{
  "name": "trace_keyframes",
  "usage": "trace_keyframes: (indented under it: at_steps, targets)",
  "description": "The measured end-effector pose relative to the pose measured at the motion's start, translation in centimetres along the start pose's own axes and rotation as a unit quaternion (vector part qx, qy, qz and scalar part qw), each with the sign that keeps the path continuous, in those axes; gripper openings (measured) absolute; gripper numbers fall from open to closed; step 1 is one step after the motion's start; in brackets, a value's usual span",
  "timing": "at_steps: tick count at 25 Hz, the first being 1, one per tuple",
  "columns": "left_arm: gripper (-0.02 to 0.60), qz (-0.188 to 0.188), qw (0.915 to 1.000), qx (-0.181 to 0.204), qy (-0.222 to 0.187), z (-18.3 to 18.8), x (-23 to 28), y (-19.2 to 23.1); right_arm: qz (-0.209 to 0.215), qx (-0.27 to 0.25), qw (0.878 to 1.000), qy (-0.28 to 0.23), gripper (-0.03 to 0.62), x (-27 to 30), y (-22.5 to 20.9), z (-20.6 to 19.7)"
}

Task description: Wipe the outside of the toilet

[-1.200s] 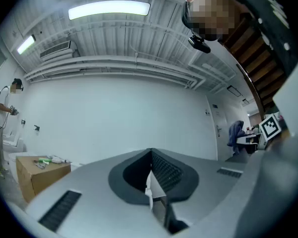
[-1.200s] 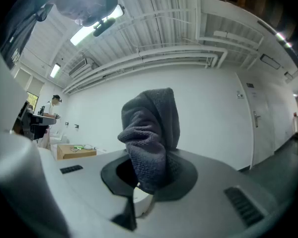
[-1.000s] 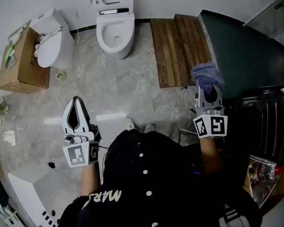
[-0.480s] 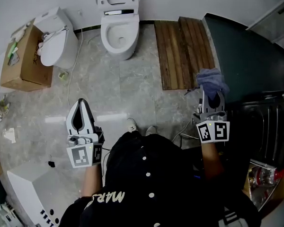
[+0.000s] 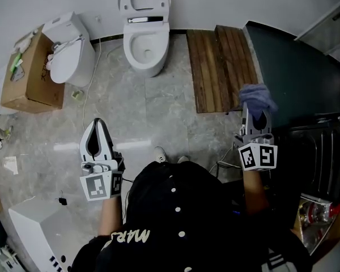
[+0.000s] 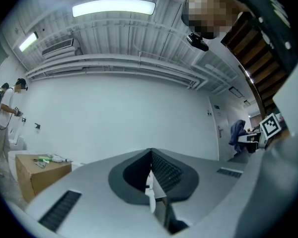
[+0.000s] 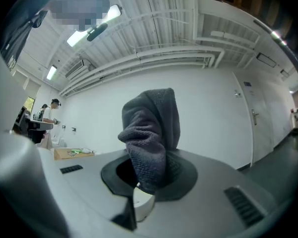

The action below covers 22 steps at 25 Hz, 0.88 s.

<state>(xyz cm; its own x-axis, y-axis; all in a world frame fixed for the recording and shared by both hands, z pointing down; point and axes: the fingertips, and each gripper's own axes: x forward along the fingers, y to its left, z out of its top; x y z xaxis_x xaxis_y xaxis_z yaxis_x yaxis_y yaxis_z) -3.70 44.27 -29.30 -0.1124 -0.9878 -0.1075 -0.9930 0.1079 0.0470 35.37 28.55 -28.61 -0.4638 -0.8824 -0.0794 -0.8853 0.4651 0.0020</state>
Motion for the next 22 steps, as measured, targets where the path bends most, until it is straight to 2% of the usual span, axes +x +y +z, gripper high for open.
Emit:
trace_keyframes:
  at_steps: [10, 22]
  targets:
    - [0.011, -0.019, 0.9998, 0.002, 0.000, 0.1, 1.4, 3.5, -0.018, -0.001, 1.000, 0.001, 0.043, 0.9, 2.4, -0.1]
    - [0.011, -0.010, 0.9999, 0.009, 0.009, -1.4, 3.8, 4.6, -0.017, 0.009, 1.000, 0.009, 0.043, 3.5, 2.2, -2.5]
